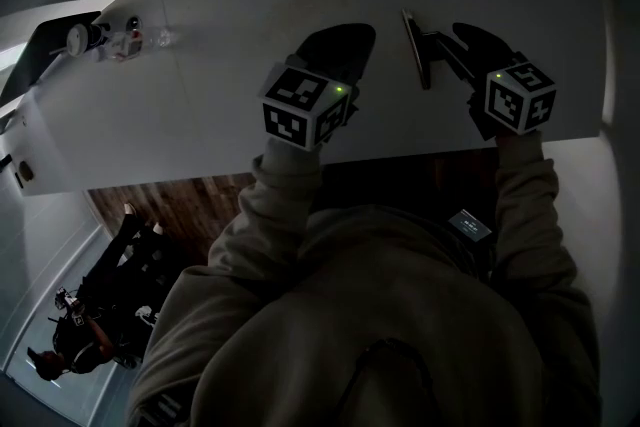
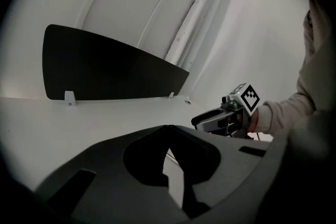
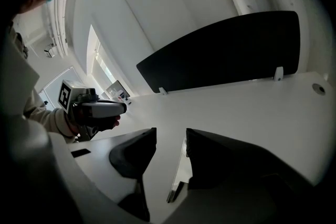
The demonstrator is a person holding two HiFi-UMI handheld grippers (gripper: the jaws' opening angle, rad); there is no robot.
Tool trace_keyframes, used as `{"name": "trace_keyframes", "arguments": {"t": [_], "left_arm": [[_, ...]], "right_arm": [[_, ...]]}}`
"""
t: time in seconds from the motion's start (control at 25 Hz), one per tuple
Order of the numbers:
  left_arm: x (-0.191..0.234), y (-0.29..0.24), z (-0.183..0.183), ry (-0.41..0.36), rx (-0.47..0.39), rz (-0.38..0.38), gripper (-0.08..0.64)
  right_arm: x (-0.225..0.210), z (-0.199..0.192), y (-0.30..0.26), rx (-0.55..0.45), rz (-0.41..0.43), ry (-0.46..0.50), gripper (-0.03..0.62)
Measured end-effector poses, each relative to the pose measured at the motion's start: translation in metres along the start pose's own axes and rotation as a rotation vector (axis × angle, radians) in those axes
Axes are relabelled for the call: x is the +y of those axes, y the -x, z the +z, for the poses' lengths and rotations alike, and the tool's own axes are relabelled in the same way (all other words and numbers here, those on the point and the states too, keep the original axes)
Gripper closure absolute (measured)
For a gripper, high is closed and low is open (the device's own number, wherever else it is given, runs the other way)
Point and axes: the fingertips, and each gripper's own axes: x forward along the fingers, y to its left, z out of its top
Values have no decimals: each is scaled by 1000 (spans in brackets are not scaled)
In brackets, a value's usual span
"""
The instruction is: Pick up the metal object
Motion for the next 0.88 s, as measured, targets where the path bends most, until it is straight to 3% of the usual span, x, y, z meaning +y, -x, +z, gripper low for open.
{"name": "trace_keyframes", "arguments": {"t": [0.32,0.88], "left_arm": [[10,-11,-27,18,22,-11,557],[14,-19,-41,53,44,-5,557]], "right_arm": [[-15,-30,-20,-1,8,-97,382],[-46,-75,-33,70,-47,-187,379]]}}
